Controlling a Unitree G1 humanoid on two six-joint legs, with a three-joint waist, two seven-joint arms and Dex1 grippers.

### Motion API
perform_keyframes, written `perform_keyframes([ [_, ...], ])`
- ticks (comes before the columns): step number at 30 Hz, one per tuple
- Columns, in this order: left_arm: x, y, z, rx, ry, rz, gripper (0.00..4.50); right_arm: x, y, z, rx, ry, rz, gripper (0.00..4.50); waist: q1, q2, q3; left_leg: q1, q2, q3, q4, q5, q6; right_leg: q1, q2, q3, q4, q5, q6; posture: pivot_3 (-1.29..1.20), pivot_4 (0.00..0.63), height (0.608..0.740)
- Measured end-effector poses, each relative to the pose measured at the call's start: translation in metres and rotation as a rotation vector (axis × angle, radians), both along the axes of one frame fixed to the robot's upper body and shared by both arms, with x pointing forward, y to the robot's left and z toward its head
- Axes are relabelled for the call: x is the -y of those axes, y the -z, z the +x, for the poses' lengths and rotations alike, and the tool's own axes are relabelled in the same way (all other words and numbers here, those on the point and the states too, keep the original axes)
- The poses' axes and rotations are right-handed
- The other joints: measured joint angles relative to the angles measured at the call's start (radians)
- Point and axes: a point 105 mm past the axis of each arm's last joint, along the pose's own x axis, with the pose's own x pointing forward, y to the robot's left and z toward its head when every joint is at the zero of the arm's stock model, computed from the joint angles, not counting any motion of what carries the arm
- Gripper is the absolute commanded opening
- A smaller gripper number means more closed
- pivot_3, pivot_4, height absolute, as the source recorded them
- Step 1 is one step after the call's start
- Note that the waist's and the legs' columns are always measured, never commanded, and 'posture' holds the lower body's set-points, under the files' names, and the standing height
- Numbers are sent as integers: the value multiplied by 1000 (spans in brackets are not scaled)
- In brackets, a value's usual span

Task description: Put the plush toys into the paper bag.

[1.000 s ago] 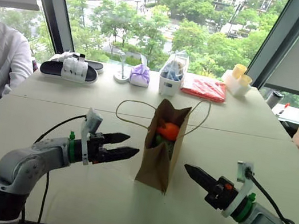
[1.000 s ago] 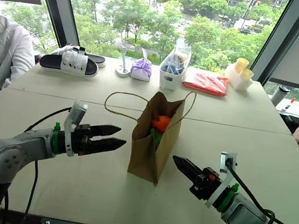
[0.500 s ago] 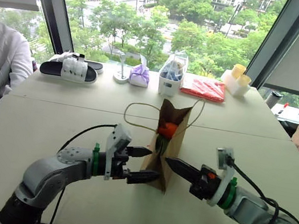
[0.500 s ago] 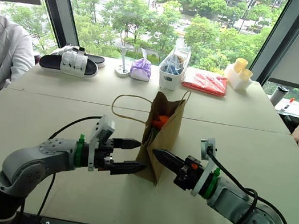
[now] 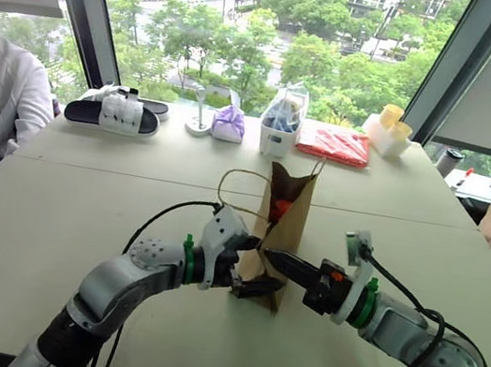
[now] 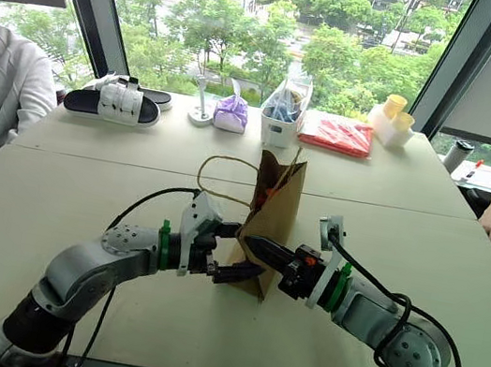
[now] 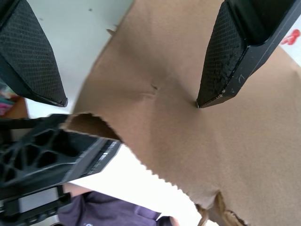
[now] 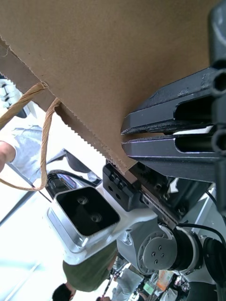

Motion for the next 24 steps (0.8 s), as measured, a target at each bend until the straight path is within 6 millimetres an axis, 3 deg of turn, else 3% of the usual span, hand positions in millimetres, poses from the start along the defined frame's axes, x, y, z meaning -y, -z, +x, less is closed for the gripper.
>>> perform_keyframes([
  [3, 2, -1, 1, 3, 0, -1, 3327, 0, 1, 1, 2, 6, -5, 0, 0, 0, 0, 0, 0, 0, 0, 0, 0, 0, 0, 0, 0, 0, 0, 0, 150, 740],
  [7, 2, -1, 1, 4, -1, -1, 1261, -1, 1, 1, 1, 7, 1, 0, 0, 0, 0, 0, 0, 0, 0, 0, 0, 0, 0, 0, 0, 0, 0, 0, 150, 740],
  [10, 3, -1, 1, 5, -1, -2, 13, -1, 2, 0, -3, 8, 9, 0, 0, 0, 0, 0, 0, 0, 0, 0, 0, 0, 0, 0, 0, 0, 0, 0, 150, 740],
  [14, 4, -4, 2, 14, 6, -5, 13, 6, 0, 0, -6, 33, 31, 0, 1, 0, 0, 0, 0, 0, 0, 0, 0, 0, 0, 0, 0, 0, 0, 0, 150, 740],
  [18, 4, -11, 8, 48, 18, -12, 13, 35, -14, -10, 5, 95, 123, 0, 3, 0, 0, -1, 0, 0, 0, 0, 0, 1, 0, -1, 0, 0, 0, 0, 150, 740],
  [20, 2, -21, 14, 98, 53, -28, 13, 45, -22, -17, 28, 114, 128, 0, 0, 0, 0, 0, 0, 1, 0, 0, 0, 1, 0, -1, 0, 0, 0, 0, 150, 740],
  [24, 7, -45, 26, 200, 180, -50, 13, 43, -21, -27, 18, 98, 117, 0, 0, 0, 0, 0, 0, 2, 0, 0, 0, 1, 1, -1, 0, 0, 0, 0, 150, 740],
])
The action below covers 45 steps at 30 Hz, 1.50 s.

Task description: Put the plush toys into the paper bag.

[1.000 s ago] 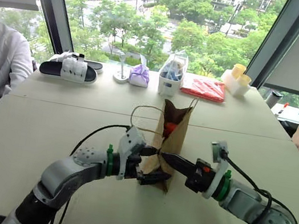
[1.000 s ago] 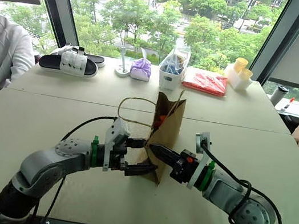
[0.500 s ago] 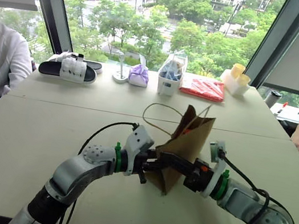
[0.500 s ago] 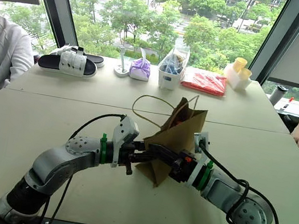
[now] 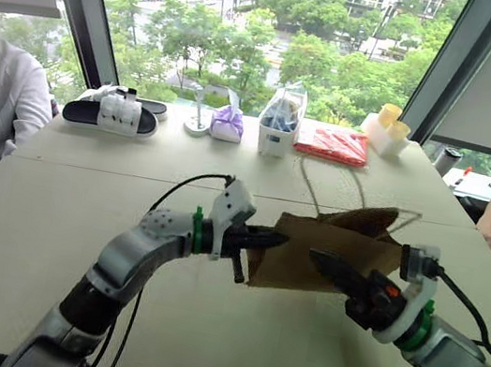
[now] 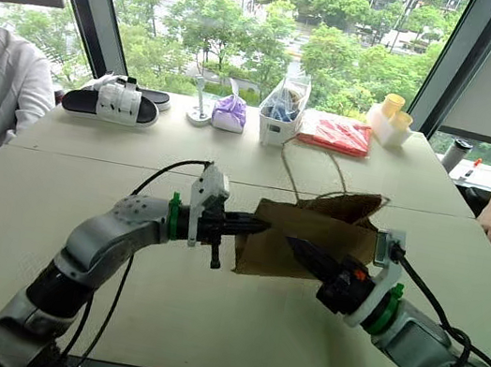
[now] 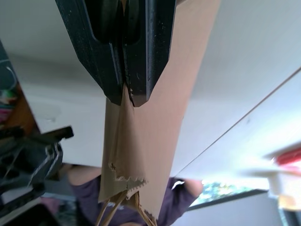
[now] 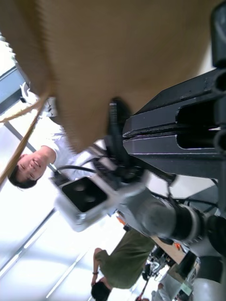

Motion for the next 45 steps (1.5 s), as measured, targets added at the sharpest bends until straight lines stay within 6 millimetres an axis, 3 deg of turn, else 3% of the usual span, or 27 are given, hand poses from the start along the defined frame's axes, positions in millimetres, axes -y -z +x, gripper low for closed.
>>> perform_keyframes([
  [4, -7, -7, 24, 33, 55, 15, 13, -1, 2, -3, -7, 4, -18, 0, -1, 0, 0, 0, 0, 1, 0, 0, 0, 0, 0, 0, 0, 0, 0, 0, 150, 740],
  [12, -25, 20, 59, -36, 62, 84, 13, 7, 13, -16, -41, 78, -30, 0, 1, -1, 1, -1, -1, -1, 1, 0, 1, 0, 0, 0, 0, 0, 1, 0, 150, 740],
  [15, -22, 23, 57, -33, 85, 87, 884, 9, 17, -18, -53, 97, -28, 0, 0, -1, 1, -1, 0, -1, 1, 0, 1, 0, 0, 0, 0, 0, 1, 0, 150, 740],
  [22, -24, 25, 60, -33, 43, 59, 4224, 12, 22, -16, -51, 101, -58, 0, -4, -1, 1, 0, 0, -2, 1, 0, 1, 0, 0, 0, 1, 0, 1, 0, 150, 740],
  [23, -26, 26, 59, -29, 34, 58, 4415, 12, 22, -14, -46, 94, -61, 0, -4, -1, 1, 0, 0, -2, 1, 0, 1, 0, 0, 0, 1, 0, 1, 0, 150, 740],
  [25, -27, 29, 57, -23, 18, 60, 4415, 12, 20, -12, -33, 81, -67, 0, -1, -1, 1, 0, 0, -2, 1, 0, 1, 0, 0, 0, 1, 0, 1, 0, 150, 740],
  [28, -47, 30, 53, -41, -46, 81, 4415, 13, 24, -10, -46, 50, -105, 0, -5, -1, 1, 0, 0, -3, 1, 0, 1, -1, 0, 0, 1, 0, 1, 0, 150, 740],
  [34, -117, 17, 18, -160, -230, -2, 4415, 29, 38, -15, -90, 62, -159, 0, -8, 0, 0, 0, 1, -5, -1, 0, 1, -1, 0, 1, 1, 0, 1, 0, 150, 740],
  [38, -154, 36, -16, -292, -372, -2, 4415, 46, 43, -15, -104, 96, -217, 0, -3, 0, 0, 1, 2, -4, -1, 0, 1, -1, -1, 1, 1, 0, 1, 0, 150, 740],
  [42, -163, 52, -43, -363, -451, 2, 4415, 54, 45, -14, -95, 80, -283, 0, 10, 0, 0, 1, 2, -4, 2, 0, 0, 2, -3, 1, 0, -2, -3, 0, 150, 740],
  [45, -167, 76, -66, -457, -550, -40, 4415, 65, 48, -8, -104, 80, -354, 0, 1, 0, 0, 1, 2, -2, 2, -1, 0, 2, -4, 2, -1, -3, -4, 0, 150, 740],
])
